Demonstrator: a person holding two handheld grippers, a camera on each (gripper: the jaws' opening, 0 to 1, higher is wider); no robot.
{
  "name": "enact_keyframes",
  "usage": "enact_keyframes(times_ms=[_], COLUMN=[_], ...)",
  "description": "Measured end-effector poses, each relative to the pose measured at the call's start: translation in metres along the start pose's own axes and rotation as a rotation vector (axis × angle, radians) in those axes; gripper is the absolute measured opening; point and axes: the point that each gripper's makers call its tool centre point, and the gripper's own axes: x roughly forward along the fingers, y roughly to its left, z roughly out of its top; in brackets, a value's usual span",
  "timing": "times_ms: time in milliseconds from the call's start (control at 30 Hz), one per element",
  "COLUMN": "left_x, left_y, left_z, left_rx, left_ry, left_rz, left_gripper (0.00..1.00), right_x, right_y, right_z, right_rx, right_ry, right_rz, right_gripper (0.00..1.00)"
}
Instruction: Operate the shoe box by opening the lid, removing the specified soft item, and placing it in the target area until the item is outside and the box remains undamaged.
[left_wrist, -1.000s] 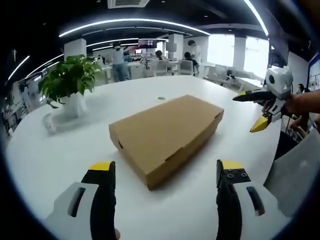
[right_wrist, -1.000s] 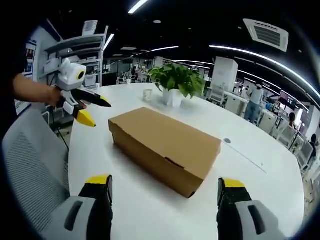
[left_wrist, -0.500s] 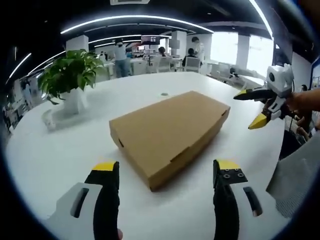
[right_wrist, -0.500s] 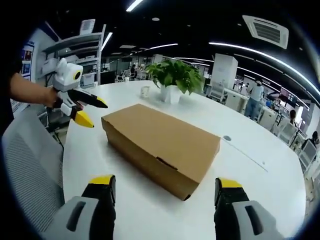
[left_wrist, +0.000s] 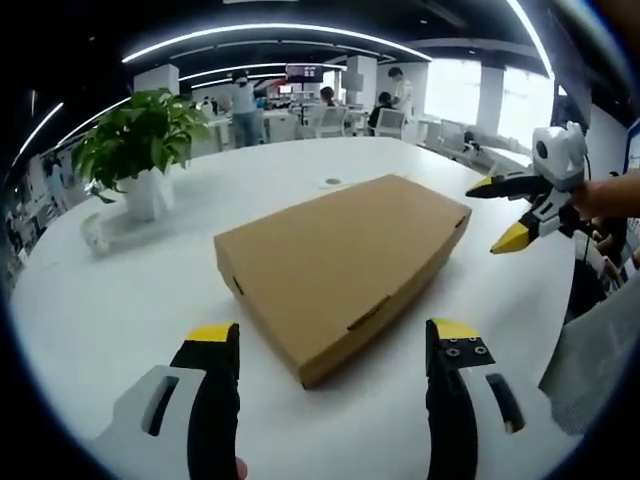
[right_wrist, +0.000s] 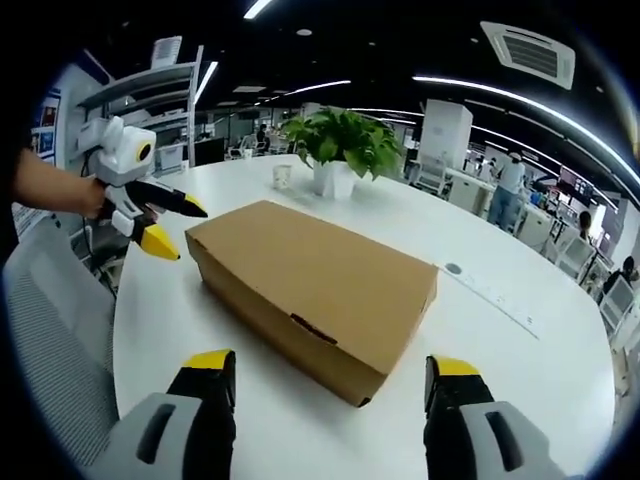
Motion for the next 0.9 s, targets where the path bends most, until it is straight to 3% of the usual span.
enact_keyframes(times_ms=[567, 900], left_x=[0.016, 0.022], left_y=[0.002, 0.003], left_z=[-0.001, 0.002], left_rx=[-0.032, -0.044], left_ry=[0.008, 0.006], left_rz=[0.019, 0.021], left_gripper=[0.75, 0.73], right_x=[0.019, 0.032], right_y=[-0.011, -0.017], right_z=[0.003, 0.003], right_rx=[-0.002, -0.014], right_ry=[0.025, 0.050], right_rz=[0.006, 0.017], right_gripper=[0.72, 0.65])
